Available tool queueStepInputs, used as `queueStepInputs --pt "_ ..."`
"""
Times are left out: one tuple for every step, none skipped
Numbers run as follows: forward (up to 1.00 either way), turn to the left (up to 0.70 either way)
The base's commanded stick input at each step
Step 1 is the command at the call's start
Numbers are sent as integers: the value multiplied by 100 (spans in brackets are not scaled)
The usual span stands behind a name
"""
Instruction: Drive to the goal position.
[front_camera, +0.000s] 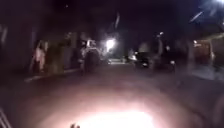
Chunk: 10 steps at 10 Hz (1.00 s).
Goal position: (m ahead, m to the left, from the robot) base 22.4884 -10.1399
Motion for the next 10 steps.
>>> queueStepInputs --pt "100 0" --pt "100 0" --pt "100 0" --pt "100 0" --pt "100 0" --pt "100 0" --pt "100 0" --pt "100 0" --pt "100 -17" --pt "100 -27"
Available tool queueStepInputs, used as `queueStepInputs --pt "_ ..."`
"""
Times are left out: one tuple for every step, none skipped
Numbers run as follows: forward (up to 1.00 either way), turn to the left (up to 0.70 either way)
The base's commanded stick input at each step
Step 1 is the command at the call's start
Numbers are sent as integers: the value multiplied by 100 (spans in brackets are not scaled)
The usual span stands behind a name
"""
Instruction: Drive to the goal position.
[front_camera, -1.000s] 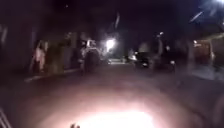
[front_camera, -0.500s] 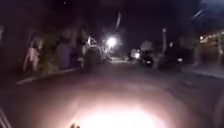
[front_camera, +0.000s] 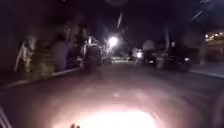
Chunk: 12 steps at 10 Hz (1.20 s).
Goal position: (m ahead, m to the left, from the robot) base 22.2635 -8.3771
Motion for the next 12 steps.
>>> queueStepInputs --pt "100 -27" --pt "100 -27" --pt "100 -27" --pt "100 -27" --pt "100 -27" --pt "100 -27" --pt "100 -27" --pt "100 -27" --pt "100 -27" --pt "100 -27" --pt "100 -27" --pt "100 -24"
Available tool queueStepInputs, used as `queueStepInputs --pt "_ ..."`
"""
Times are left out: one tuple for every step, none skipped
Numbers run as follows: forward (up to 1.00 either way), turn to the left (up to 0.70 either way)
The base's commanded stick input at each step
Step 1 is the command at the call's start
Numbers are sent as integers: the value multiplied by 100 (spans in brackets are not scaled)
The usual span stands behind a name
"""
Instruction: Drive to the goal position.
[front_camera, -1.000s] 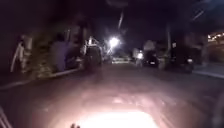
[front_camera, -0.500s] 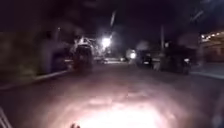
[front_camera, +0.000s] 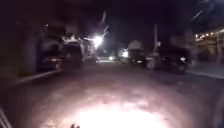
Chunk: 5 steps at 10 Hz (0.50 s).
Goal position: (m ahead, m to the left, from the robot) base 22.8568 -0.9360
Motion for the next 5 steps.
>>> queueStepInputs --pt "100 0" --pt "100 0" --pt "100 0" --pt "100 0" --pt "100 0"
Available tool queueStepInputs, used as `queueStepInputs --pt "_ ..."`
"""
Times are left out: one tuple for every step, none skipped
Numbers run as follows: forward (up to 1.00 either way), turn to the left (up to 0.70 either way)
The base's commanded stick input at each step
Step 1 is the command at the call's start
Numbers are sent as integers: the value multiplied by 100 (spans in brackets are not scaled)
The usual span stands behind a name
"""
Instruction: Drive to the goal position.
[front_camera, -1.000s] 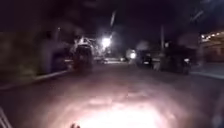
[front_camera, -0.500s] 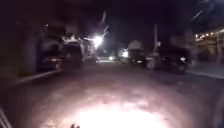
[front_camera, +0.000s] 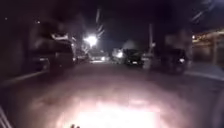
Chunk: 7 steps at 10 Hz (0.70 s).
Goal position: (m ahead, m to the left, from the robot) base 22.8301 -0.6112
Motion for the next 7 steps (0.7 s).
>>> queueStepInputs --pt "100 0" --pt "100 0" --pt "100 0" --pt "100 0" --pt "100 0" --pt "100 0" --pt "100 0"
